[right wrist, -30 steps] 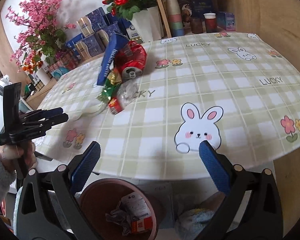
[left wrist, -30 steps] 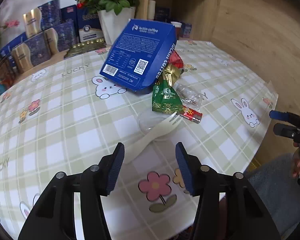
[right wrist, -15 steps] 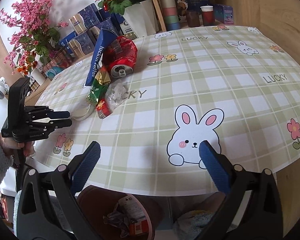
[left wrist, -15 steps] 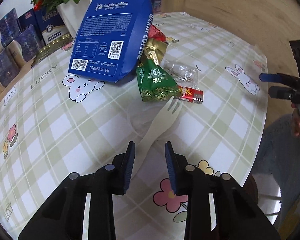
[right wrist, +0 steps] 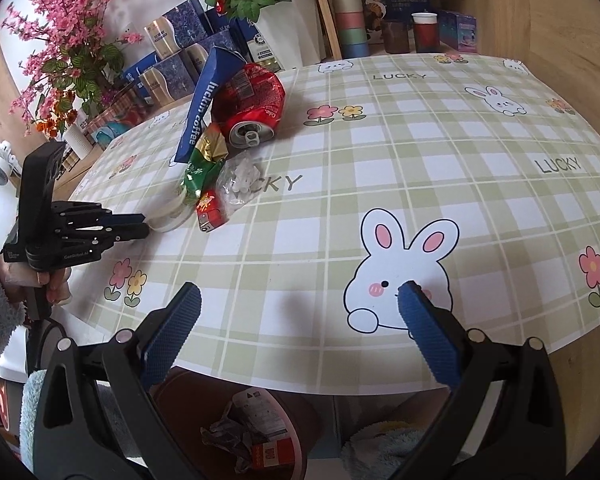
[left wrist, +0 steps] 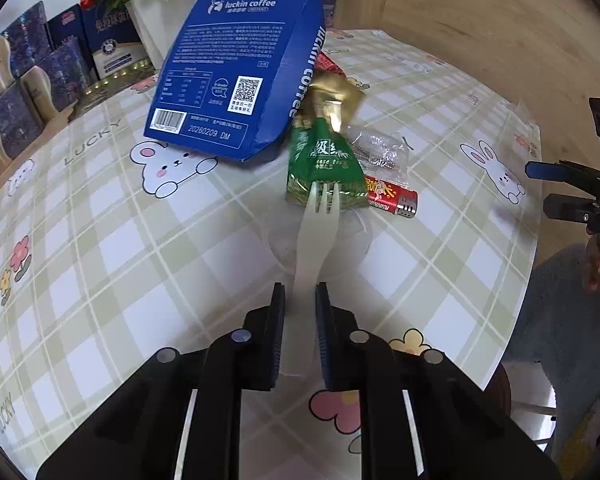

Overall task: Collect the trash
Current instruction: 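Reach the left tool to the white plastic fork and close on it, then lift the fork with the left tool while the right tool grasps the clear plastic wrapper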

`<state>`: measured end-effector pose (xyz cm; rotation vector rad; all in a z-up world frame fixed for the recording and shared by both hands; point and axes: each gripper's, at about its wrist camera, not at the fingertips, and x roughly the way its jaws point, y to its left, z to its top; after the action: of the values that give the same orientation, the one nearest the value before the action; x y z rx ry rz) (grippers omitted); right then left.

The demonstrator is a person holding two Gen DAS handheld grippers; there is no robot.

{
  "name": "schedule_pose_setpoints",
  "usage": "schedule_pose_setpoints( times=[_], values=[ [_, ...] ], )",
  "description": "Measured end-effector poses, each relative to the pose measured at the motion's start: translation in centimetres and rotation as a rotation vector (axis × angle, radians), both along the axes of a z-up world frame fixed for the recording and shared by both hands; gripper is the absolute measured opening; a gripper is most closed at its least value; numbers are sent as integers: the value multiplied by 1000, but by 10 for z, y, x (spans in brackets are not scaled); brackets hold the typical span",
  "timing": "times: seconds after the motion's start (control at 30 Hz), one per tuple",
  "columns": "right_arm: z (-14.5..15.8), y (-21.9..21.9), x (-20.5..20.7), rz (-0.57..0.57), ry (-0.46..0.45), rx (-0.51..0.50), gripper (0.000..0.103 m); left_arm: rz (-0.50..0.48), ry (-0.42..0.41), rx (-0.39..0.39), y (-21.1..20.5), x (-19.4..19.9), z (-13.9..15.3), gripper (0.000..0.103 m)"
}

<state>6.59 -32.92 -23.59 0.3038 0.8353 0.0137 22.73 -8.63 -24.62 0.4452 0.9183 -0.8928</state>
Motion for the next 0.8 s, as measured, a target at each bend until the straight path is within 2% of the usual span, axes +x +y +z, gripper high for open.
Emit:
schedule_pose_setpoints(
  times=[0.23,0.43,0.5,0.57,0.7,0.8],
  values=[
    [2,2,8,14,-3,1,97,106,21,-88,25,-16,8,14],
    [7,12,29,58,-44,6,96,330,44,-242,61,-22,22,14],
    [7,17,43,96,-54,16,82,390,63,-279,67,-23,22,14],
    [9,26,59,123,-51,-19,80,430,64,-298,70,-26,22,14],
    [7,37,95,156,-37,-18,74,479,62,-326,73,-34,24,14],
    [0,43,125,150,7,-34,64,504,59,-339,75,-38,25,14]
  ],
)
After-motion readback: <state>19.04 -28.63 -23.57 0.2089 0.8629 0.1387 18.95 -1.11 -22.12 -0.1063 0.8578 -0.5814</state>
